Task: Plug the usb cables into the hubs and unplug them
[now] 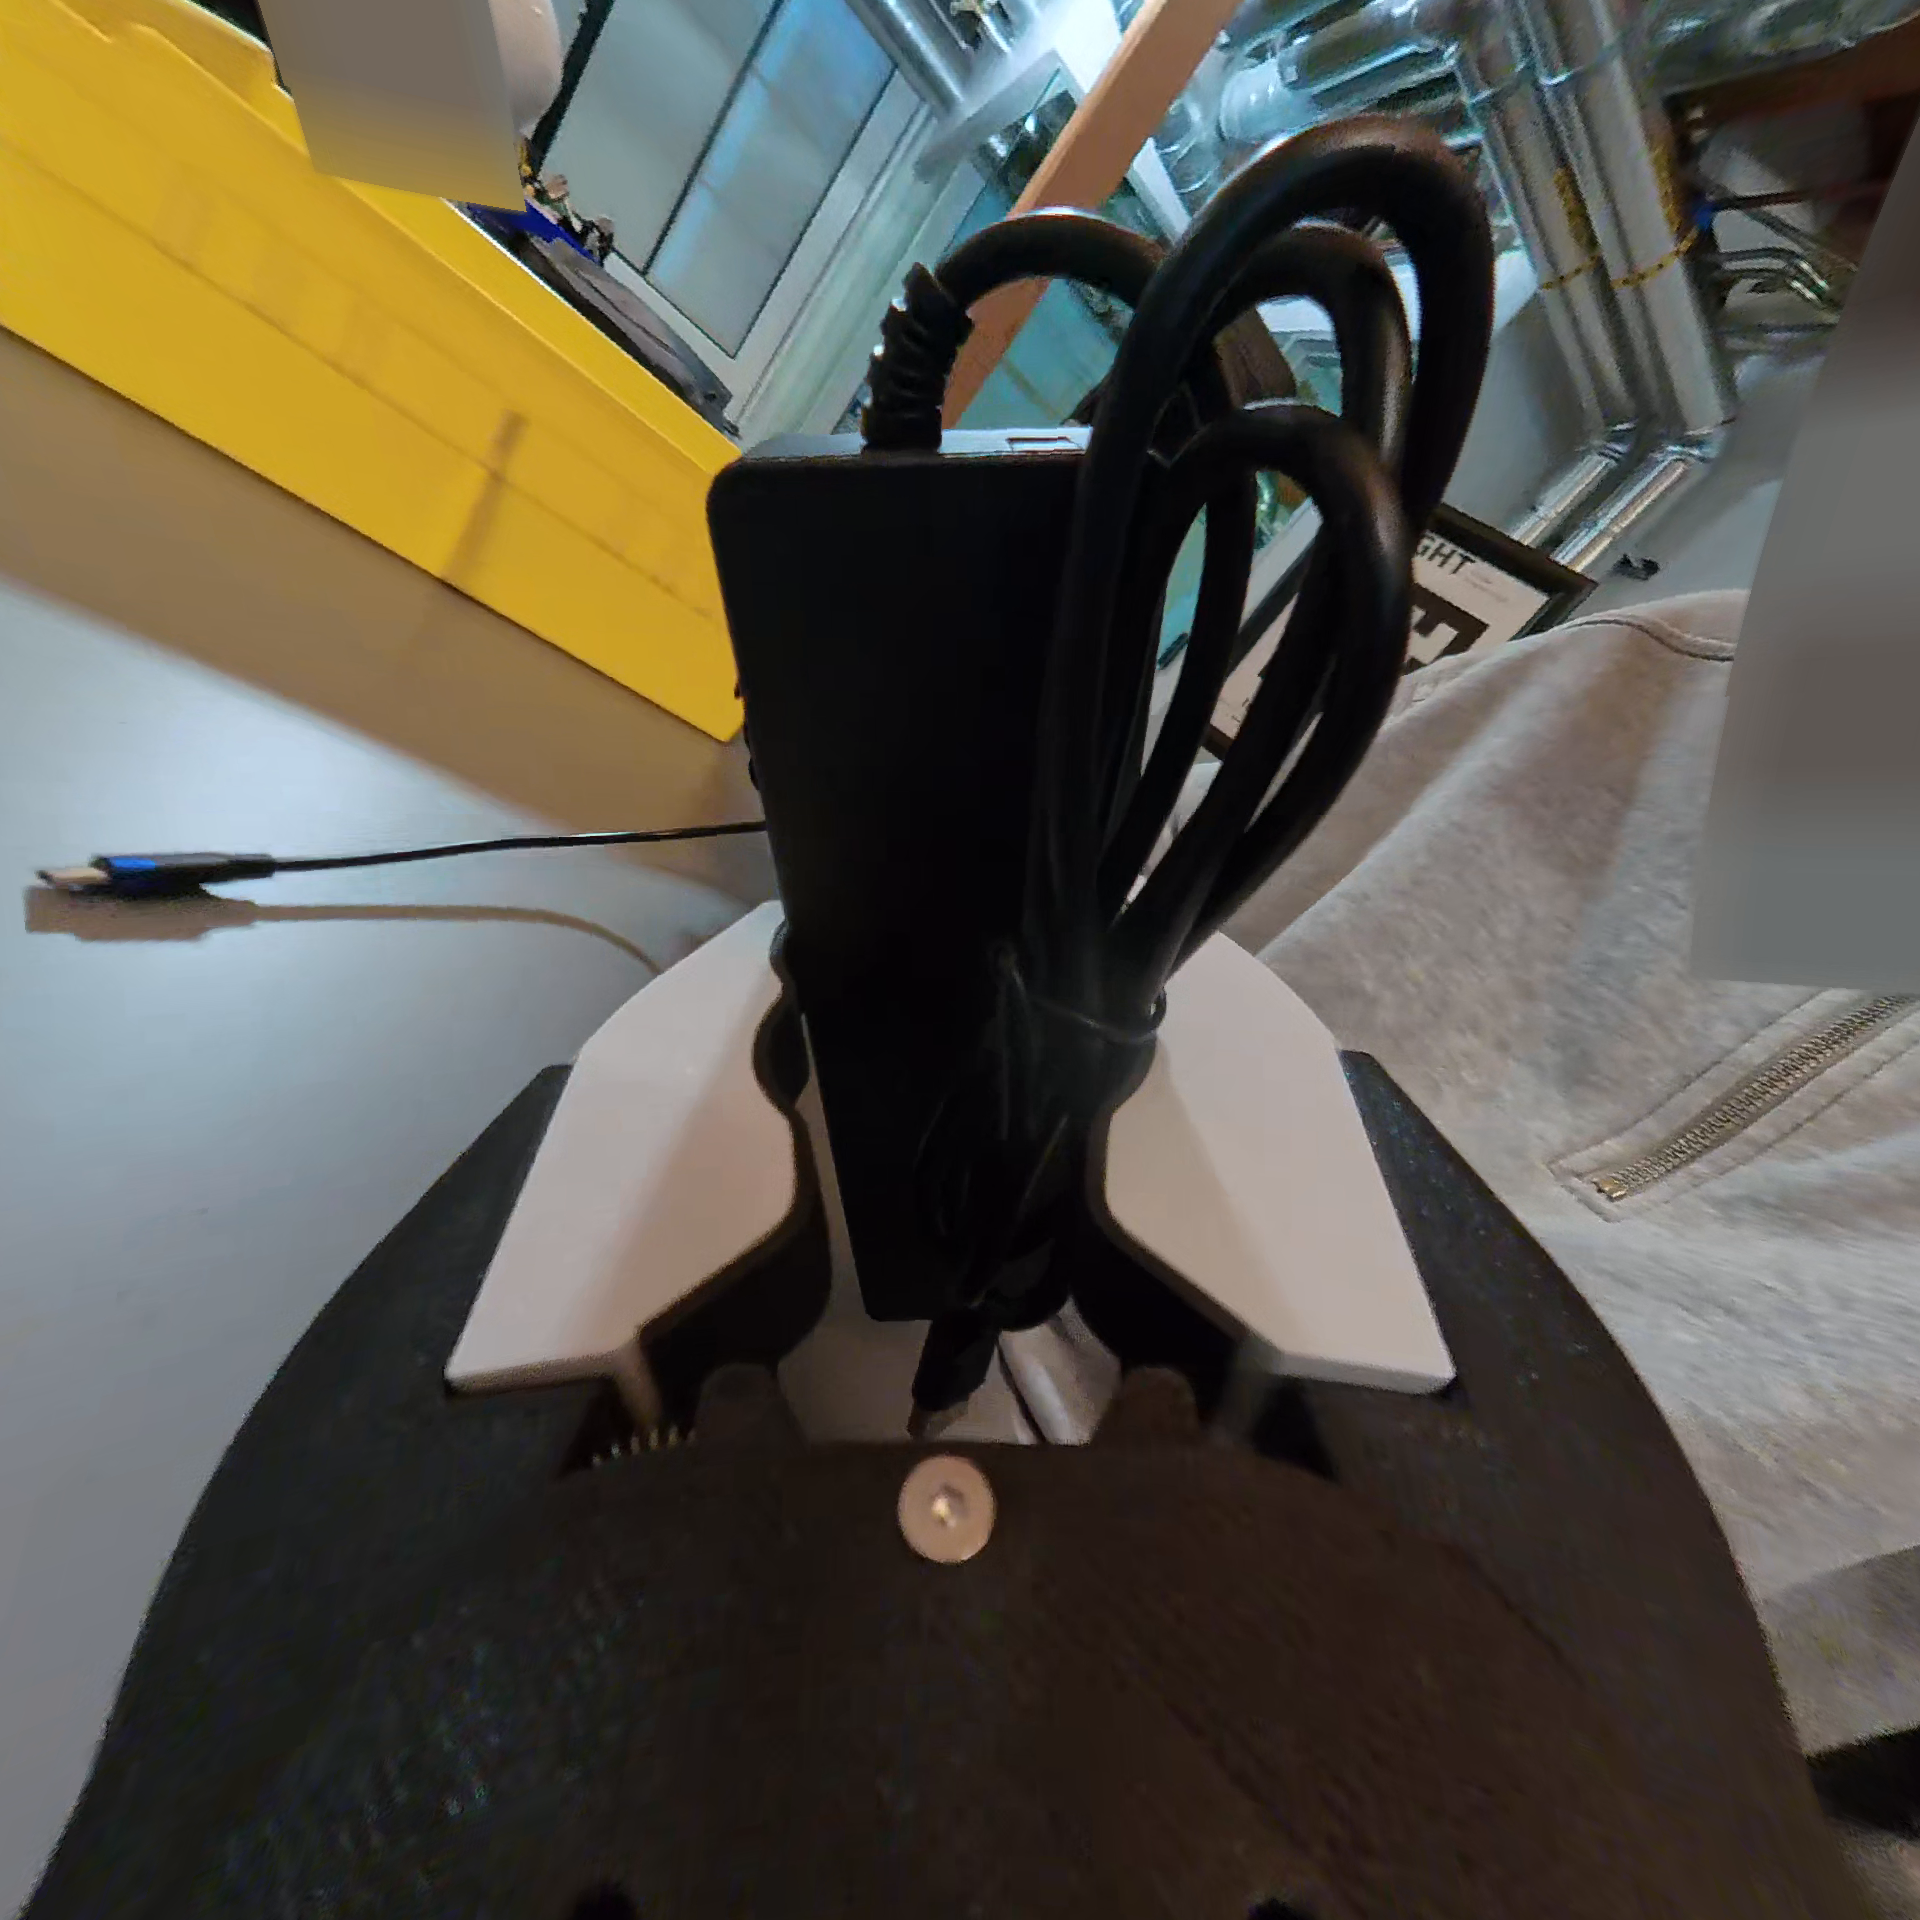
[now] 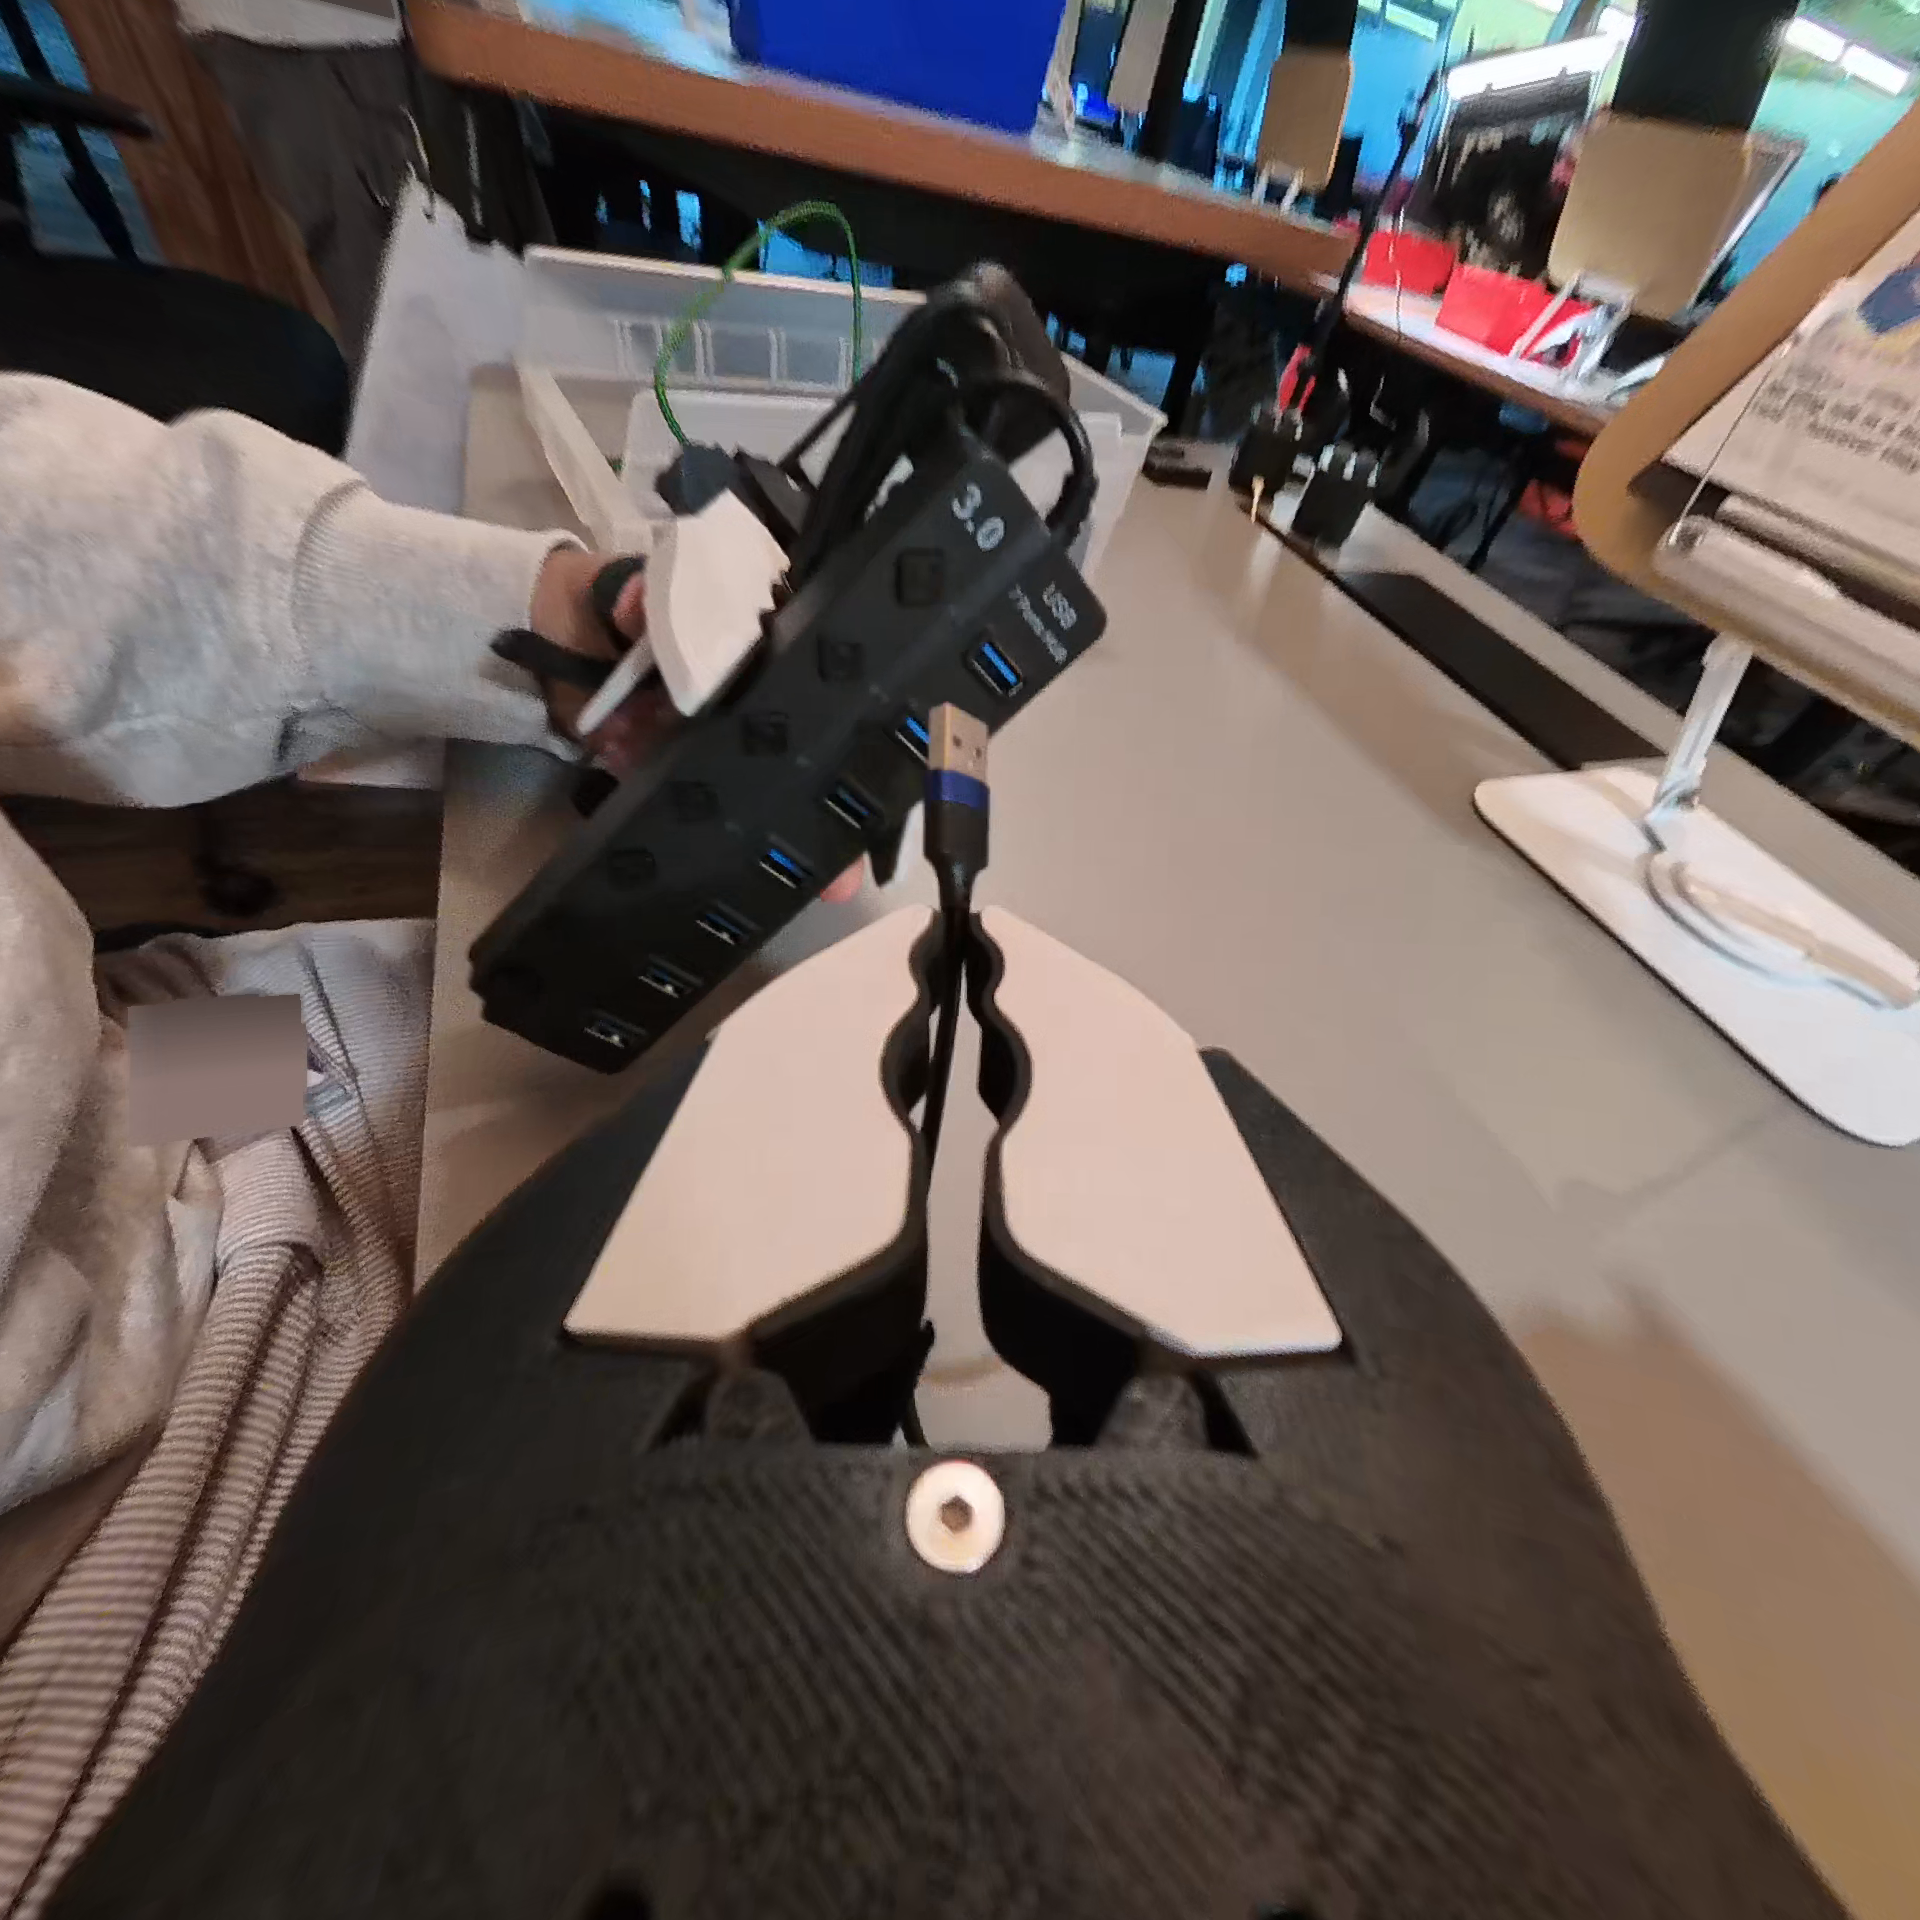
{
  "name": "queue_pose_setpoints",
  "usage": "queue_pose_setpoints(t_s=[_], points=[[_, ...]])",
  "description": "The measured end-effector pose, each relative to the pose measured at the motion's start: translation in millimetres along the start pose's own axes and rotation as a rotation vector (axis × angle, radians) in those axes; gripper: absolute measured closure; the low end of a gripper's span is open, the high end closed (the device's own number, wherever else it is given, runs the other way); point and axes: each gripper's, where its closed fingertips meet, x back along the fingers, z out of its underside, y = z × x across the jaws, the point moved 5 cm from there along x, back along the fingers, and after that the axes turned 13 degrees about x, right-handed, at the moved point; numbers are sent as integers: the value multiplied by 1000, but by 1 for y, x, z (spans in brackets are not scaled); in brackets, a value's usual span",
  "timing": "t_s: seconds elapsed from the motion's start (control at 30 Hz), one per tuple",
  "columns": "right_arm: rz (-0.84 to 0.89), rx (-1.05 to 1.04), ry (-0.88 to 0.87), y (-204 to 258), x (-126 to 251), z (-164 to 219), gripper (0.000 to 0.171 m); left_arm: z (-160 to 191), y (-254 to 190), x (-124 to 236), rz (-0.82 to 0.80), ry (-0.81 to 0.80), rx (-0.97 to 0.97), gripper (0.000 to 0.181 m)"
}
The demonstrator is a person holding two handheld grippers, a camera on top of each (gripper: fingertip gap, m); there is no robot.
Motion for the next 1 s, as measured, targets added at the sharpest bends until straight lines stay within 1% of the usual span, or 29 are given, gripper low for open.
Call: queue_pose_setpoints(t_s=[0.03,0.2,0.3,0.6,0.73,0.8,1.0], points=[[1,7,-24,0,1,-2,168,-1,0,1,-3,-6,-1,124],[18,41,-76,2,4,-8,168,-5,-4,4,34,-42,1,124],[18,30,-66,1,3,-6,167,-3,-4,3,43,-30,8,123],[-23,-54,79,0,-6,13,168,5,1,-7,15,41,68,124],[-53,-92,107,-1,-6,19,168,10,9,-9,-50,94,99,124],[-74,-110,131,0,-7,23,168,11,11,-8,-51,99,138,124],[-95,-100,176,4,-9,23,168,14,12,-9,-60,125,171,123]])
